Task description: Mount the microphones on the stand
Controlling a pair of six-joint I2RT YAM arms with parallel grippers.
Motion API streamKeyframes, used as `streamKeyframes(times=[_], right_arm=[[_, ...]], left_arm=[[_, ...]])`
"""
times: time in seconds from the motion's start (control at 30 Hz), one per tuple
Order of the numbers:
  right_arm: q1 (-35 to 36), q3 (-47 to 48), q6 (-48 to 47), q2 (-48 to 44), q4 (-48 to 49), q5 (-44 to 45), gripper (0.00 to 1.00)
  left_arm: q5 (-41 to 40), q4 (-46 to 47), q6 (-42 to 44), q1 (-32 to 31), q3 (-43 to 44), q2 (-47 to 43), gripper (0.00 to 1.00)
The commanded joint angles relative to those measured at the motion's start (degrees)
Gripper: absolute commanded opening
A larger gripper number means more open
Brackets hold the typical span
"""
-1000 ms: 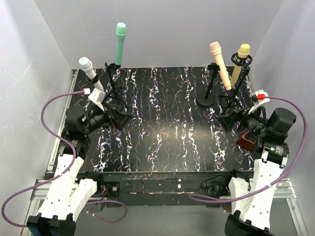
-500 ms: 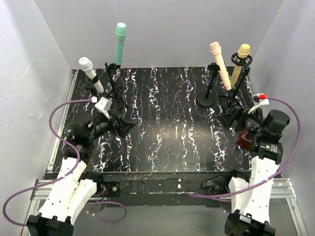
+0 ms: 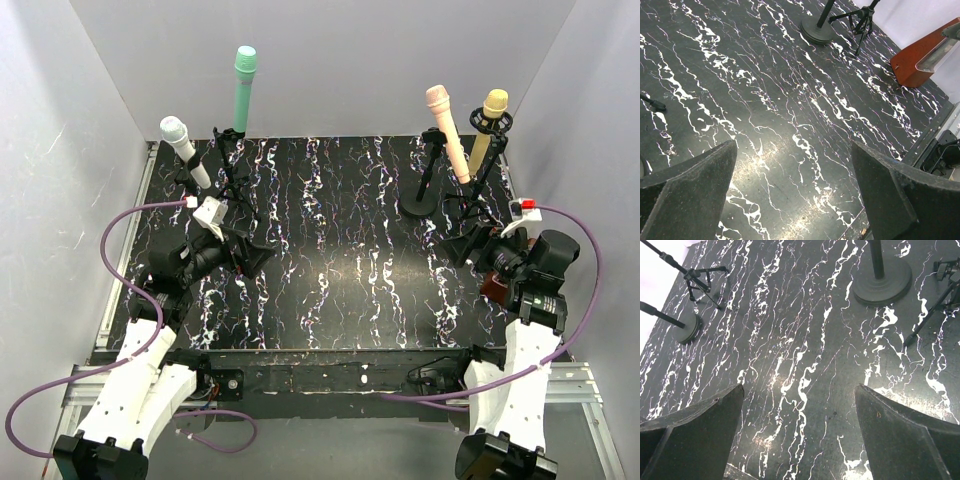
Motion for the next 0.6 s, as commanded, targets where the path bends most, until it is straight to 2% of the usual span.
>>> streamKeyframes(times=[0.0,0.57], right_arm=[[-0.4,0.2,-1.3,0.5,3.3,-1.8,0.98],[-0.4,-0.3,-2.0,0.4,3.6,-1.4,0.98]], left_arm=[[-1.0,0.5,1.0,-0.2,0.1,-0.4,0.98],[-1.4,0.2,1.4,-0.2,0.0,-0.2,0.98]])
